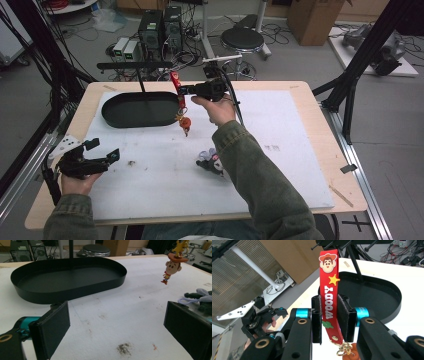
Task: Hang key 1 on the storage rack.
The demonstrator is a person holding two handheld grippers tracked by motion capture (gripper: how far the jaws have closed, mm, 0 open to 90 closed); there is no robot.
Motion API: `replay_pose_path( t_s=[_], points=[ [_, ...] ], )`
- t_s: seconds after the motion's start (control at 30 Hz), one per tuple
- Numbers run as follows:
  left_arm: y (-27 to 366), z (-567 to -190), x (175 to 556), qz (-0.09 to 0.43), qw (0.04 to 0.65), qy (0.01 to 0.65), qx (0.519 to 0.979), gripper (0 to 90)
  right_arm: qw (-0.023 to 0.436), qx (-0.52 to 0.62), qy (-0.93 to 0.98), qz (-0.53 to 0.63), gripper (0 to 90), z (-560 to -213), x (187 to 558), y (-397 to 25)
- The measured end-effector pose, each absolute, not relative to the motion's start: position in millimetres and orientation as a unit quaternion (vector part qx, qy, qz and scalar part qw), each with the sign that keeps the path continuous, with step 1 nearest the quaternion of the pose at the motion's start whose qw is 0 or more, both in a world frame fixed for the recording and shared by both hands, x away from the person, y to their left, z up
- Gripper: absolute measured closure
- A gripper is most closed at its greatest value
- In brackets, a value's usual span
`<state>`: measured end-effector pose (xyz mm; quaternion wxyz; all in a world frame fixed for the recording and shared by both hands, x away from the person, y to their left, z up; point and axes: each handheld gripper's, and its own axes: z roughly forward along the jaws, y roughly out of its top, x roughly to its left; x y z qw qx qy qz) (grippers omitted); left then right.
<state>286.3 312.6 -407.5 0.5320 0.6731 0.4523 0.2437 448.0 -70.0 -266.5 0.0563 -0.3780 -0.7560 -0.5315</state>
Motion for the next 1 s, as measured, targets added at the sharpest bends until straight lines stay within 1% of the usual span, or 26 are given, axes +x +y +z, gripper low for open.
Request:
replay_pose_path(
  t_s=[0.43,0.47,0.5,0.53,0.7,0.83,1.0],
  points=[
    [313.1,-407.5,287.4,0.241,0.536,0.451,0.672,7.0,0.057,-0.385,-0.746,-0.540,75.6,-266.4,468.7,-60.1],
    [313.2,-407.4,287.4,0.241,0.536,0.451,0.671,7.0,0.056,-0.386,-0.748,-0.537,77.6,-264.6,471.6,-57.0],
    [313.2,-407.4,287.4,0.241,0.536,0.451,0.671,7.0,0.056,-0.386,-0.748,-0.537,77.6,-264.6,471.6,-57.0],
    [313.4,-407.4,287.5,0.242,0.536,0.451,0.671,7.0,0.056,-0.383,-0.742,-0.547,85.6,-263.1,473.5,-55.0],
    [313.6,-407.3,287.6,0.241,0.540,0.451,0.669,7.0,0.056,-0.387,-0.739,-0.548,85.7,-262.1,481.4,-50.0],
    [314.0,-407.4,288.0,0.239,0.540,0.451,0.669,7.0,0.066,-0.391,-0.739,-0.544,87.0,-264.8,491.8,-42.6],
    [314.5,-407.5,288.8,0.239,0.543,0.451,0.667,7.0,0.067,-0.380,-0.745,-0.545,87.3,-258.3,497.8,-28.3]
  ],
)
